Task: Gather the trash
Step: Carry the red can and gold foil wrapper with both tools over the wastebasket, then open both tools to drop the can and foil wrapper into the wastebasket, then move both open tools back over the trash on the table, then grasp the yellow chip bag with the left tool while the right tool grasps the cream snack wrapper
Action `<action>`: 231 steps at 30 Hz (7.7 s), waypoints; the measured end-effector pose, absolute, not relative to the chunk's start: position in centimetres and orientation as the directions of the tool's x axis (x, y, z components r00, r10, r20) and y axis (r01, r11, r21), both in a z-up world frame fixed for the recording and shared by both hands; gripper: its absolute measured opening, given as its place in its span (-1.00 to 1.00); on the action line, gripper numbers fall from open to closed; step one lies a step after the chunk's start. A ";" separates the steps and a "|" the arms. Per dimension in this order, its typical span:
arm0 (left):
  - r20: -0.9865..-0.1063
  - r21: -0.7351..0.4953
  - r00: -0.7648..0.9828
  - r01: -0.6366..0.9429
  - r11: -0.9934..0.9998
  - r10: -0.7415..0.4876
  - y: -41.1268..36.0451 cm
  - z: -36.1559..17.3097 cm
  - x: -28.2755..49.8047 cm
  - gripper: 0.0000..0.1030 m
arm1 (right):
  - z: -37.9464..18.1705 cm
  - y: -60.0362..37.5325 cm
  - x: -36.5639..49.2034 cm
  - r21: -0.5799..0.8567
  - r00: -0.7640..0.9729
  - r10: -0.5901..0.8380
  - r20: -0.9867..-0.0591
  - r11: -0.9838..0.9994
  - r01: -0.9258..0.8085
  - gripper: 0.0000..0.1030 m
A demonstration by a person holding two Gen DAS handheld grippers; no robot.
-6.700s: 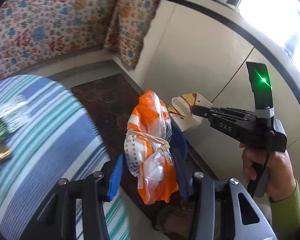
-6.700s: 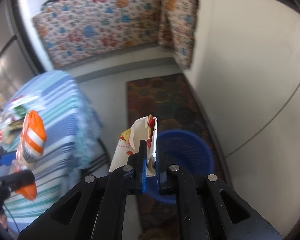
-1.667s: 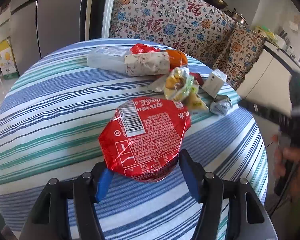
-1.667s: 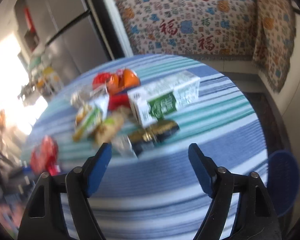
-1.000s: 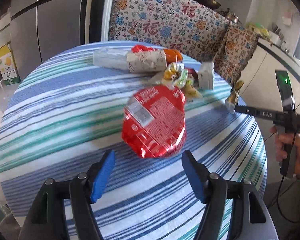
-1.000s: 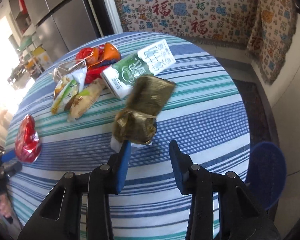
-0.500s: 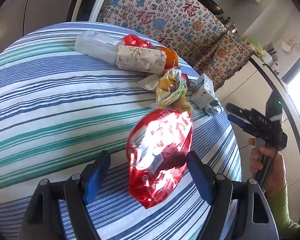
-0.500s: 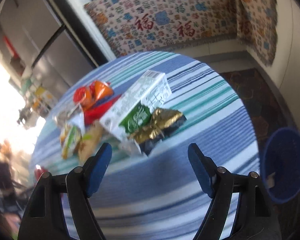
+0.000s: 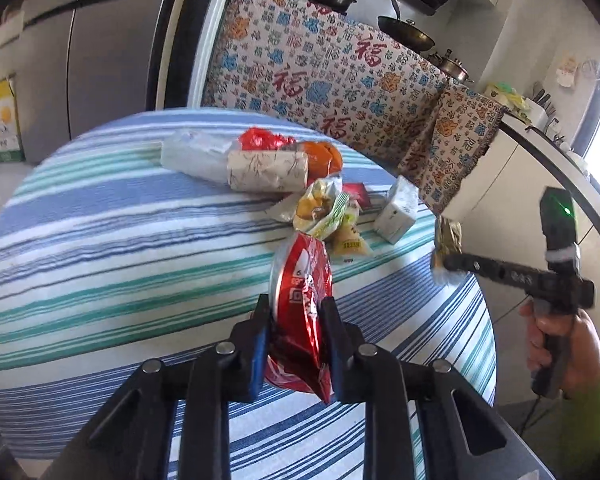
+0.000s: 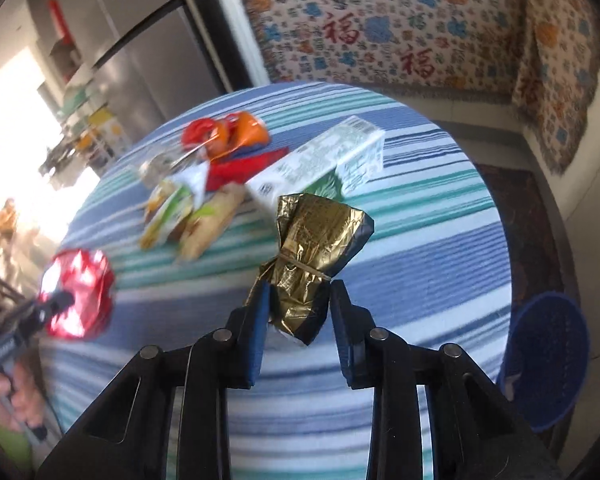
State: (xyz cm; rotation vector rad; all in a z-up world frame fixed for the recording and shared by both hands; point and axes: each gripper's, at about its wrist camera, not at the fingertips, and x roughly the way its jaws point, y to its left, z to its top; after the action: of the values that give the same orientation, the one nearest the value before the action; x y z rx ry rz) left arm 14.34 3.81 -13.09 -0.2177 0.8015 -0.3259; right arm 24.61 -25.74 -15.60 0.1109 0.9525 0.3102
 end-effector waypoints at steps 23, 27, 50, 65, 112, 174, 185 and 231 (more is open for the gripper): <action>-0.692 -0.144 0.695 0.129 0.981 -0.193 -2.9 -13.1 13.2 -0.53 | -16.0 -24.2 21.7 0.127 0.512 0.261 -0.818 0.951 -0.283 -0.53; -0.692 -0.130 0.690 0.169 0.977 -0.212 -4.8 -12.2 13.4 -0.53 | -14.5 -25.9 20.7 0.140 0.561 0.270 -0.782 0.954 -0.265 -0.53; -0.702 -0.173 0.527 0.525 0.833 -0.478 -27.7 -9.0 16.1 -0.53 | -11.3 -48.2 17.5 0.118 0.645 0.006 -0.764 0.984 0.131 -0.51; -0.767 -0.366 0.208 0.635 0.681 -0.607 -45.8 -18.6 21.1 -0.53 | -19.1 -63.7 18.2 0.170 0.554 -0.067 -0.830 0.915 0.366 -0.51; -0.735 -0.298 0.315 0.645 0.704 -0.600 -38.9 -12.8 17.3 0.25 | -12.9 -60.2 18.1 0.103 0.657 -0.235 -0.717 0.896 0.433 0.89; -0.823 0.000 0.548 0.263 0.965 -0.150 0.9 -18.5 21.2 1.00 | -18.3 -14.8 30.0 0.133 0.533 0.306 -0.789 0.931 -0.339 0.10; -0.818 -0.003 0.555 0.259 0.966 -0.151 0.9 -18.6 21.2 1.00 | -17.9 -17.3 24.9 0.026 0.532 0.212 -0.820 0.942 -0.335 -0.78; -0.780 -0.162 0.587 0.144 0.976 -0.216 3.7 -17.3 16.2 0.11 | -17.7 -16.0 27.6 0.155 0.512 0.316 -0.799 0.930 -0.333 -0.80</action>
State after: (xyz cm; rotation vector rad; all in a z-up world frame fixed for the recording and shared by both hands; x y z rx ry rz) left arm 16.21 3.71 -17.34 -0.0844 0.9203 -0.2102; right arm 27.58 -15.97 -17.67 -0.0190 0.9565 0.3902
